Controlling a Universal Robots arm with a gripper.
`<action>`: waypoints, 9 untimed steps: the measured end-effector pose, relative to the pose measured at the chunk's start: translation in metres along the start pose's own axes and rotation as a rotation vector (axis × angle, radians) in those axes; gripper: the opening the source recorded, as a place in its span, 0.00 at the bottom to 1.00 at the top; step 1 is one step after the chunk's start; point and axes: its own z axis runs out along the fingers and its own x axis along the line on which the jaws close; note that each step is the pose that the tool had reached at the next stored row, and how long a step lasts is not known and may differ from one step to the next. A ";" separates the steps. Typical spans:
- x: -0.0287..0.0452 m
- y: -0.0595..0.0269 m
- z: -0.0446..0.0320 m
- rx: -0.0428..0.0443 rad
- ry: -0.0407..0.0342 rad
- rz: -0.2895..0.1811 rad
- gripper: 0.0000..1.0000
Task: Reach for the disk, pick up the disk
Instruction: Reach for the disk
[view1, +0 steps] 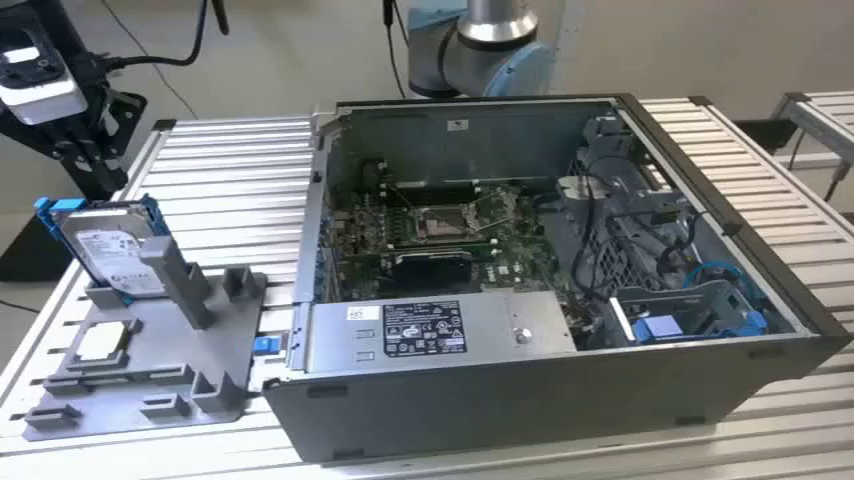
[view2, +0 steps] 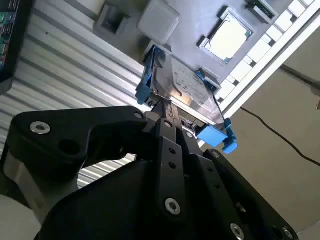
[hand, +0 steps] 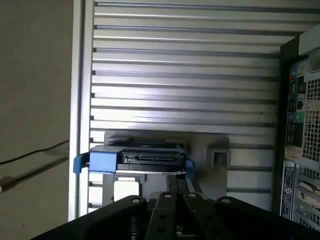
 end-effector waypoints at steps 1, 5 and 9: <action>0.0000 0.0000 0.0000 0.0000 0.0000 0.000 0.00; 0.0000 0.0000 0.0000 -0.0028 -0.0001 0.000 0.00; 0.0000 0.0000 0.0000 -0.0036 -0.0001 0.000 0.00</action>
